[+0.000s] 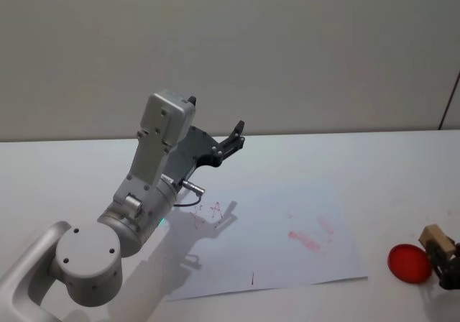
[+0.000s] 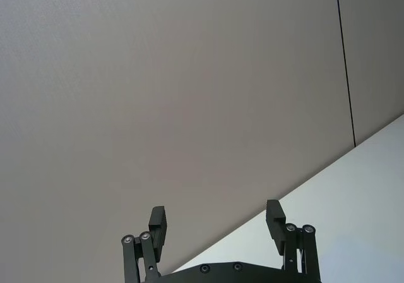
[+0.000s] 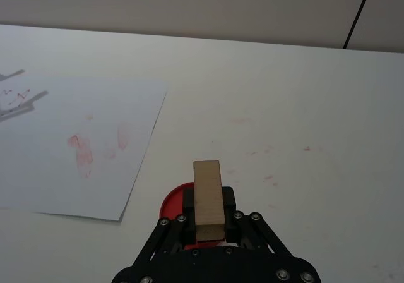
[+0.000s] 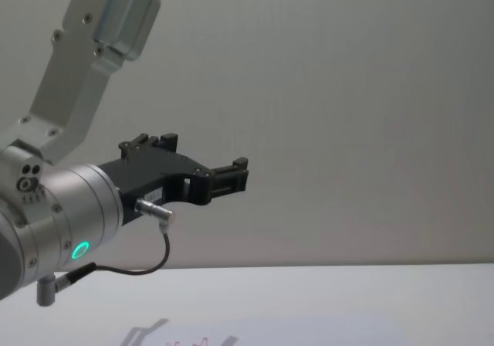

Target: Use the one hand to pick up the stamp and affix it onto the A4 paper.

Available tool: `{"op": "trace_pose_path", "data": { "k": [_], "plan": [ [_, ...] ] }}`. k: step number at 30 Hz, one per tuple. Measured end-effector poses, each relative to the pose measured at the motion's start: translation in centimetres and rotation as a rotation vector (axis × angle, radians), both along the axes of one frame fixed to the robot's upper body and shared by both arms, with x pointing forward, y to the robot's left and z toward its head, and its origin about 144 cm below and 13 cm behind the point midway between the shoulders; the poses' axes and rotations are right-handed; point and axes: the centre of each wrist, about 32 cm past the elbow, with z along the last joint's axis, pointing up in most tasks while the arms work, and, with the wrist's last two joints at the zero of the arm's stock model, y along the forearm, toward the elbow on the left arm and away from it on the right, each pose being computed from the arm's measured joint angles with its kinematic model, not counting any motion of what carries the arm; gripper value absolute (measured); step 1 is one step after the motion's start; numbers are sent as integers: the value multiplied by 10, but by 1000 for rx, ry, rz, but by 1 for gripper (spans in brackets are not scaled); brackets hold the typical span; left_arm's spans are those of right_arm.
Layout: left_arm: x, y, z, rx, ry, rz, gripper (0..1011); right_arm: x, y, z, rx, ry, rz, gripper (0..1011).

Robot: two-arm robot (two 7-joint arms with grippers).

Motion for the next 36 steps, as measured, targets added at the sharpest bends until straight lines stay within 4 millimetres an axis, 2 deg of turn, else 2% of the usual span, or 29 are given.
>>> {"op": "trace_pose_path", "data": {
  "k": [16,21,22,26,29,32,35,36],
  "plan": [
    [0,0,0,0,0,0,1001,14,6,-9,-21,37,38,232],
    [0,0,0,0,0,0,1001,16,7,-10,-25,41,43,361],
    [0,0,0,0,0,0,1001,17,7,-10,-26,43,44,422],
    [0,0,0,0,0,0,1001,18,7,-11,-27,45,47,555],
    [0,0,0,0,0,0,1001,19,8,-11,-28,46,49,613],
    [0,0,0,0,0,0,1001,19,8,-11,-29,47,51,754],
    [0,0,0,0,0,0,1001,20,8,-12,-30,49,51,808],
    [0,0,0,0,0,0,1001,20,8,-12,-30,49,52,861]
  ]
}}
